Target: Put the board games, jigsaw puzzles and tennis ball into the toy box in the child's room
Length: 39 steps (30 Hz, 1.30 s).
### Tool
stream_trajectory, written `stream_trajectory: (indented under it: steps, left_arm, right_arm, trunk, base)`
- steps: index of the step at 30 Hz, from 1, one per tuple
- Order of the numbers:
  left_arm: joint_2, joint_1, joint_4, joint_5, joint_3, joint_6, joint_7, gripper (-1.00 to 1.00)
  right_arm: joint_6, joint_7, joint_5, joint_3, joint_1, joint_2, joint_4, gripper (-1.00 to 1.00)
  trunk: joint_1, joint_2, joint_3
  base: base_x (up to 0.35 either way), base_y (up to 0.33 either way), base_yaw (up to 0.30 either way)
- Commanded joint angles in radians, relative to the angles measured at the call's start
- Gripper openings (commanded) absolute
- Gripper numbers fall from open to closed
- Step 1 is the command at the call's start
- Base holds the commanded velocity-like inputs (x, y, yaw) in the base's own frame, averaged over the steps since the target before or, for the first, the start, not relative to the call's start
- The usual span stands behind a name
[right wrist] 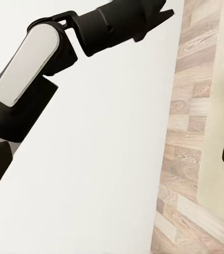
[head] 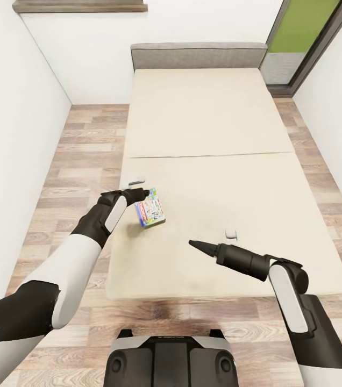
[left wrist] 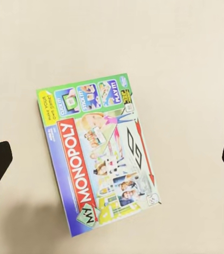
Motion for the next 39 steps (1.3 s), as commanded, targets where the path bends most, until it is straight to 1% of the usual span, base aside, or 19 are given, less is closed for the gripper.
stream_trajectory:
  steps: [1,7,11,29,39]
  left_arm:
    - [0.0,0.0,-0.001,0.011,-0.004,0.003,0.009,1.0]
    - [-0.001,0.0,-0.001,0.011,-0.005,0.001,0.009,1.0]
    - [-0.001,0.0,-0.001,0.011,-0.005,0.001,0.009,1.0]
    - [0.001,0.0,-0.001,0.011,-0.005,0.001,0.008,1.0]
    - [0.0,0.0,-0.001,0.011,-0.006,0.001,0.008,1.0]
  right_arm:
    - [0.005,-0.004,0.007,-0.001,-0.001,0.001,0.0,1.0]
    - [0.004,-0.048,0.033,0.002,-0.001,0.008,0.002,1.0]
    - [0.005,-0.058,0.038,0.007,-0.001,0.011,0.001,1.0]
    - [0.005,-0.066,0.041,0.013,-0.001,0.013,0.003,1.0]
    - [0.005,-0.067,0.041,0.013,-0.001,0.013,0.003,1.0]
  trunk:
    - [0.001,-0.002,-0.001]
    - [0.001,-0.002,-0.001]
    - [0.001,-0.002,-0.001]
    - [0.001,-0.002,-0.001]
    - [0.001,-0.002,-0.001]
  base:
    - [0.0,0.0,0.0]
    - [0.0,0.0,0.0]
    - [0.0,0.0,0.0]
    - [0.004,0.0,0.0]
    - [0.194,0.0,0.0]
